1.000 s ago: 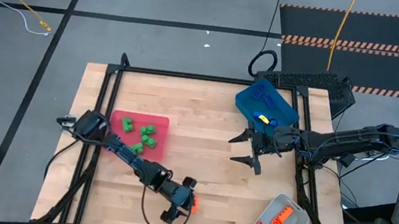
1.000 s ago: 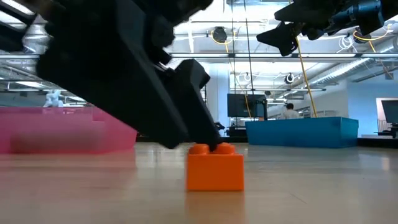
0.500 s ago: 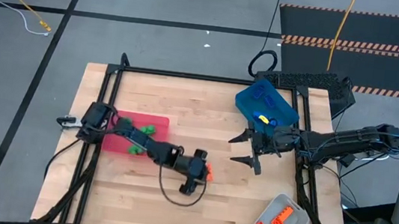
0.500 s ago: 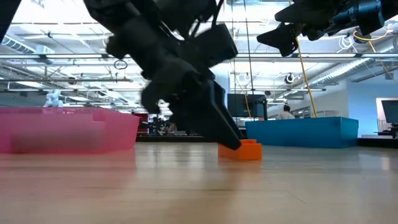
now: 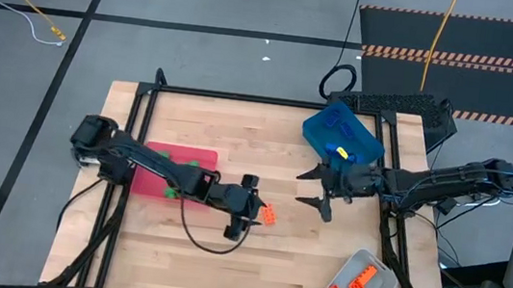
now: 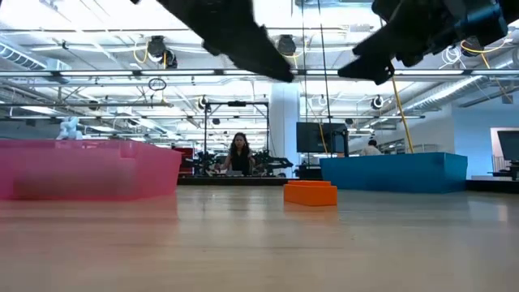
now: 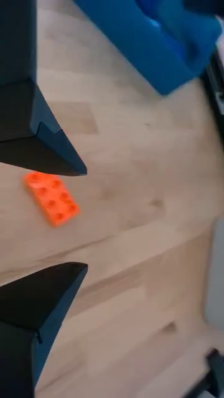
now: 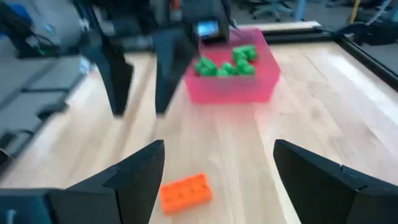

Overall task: Sort & place blocks by color
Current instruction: Put the orange game piece into the gray bin

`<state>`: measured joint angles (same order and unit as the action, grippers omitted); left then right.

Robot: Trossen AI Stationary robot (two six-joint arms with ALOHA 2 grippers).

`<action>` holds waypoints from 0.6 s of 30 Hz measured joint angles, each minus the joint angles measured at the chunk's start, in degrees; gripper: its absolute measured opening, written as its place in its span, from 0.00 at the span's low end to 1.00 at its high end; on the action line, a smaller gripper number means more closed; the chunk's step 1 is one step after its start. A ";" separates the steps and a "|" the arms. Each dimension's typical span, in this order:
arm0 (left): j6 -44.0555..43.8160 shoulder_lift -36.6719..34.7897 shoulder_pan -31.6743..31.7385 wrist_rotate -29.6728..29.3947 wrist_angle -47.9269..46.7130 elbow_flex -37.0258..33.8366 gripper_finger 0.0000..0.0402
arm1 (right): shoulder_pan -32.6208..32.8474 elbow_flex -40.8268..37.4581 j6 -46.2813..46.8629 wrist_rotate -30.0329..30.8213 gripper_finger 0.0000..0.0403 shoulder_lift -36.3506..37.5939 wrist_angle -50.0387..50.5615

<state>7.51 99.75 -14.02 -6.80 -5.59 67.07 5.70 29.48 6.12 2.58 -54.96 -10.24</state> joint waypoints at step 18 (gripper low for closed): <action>-4.77 13.09 2.75 -0.30 -7.27 0.07 0.60 | 3.77 -0.01 -1.37 3.64 0.74 -3.31 -3.05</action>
<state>2.74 112.83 -11.27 -7.10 -12.86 67.14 9.47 29.47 4.76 6.22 -58.26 -13.29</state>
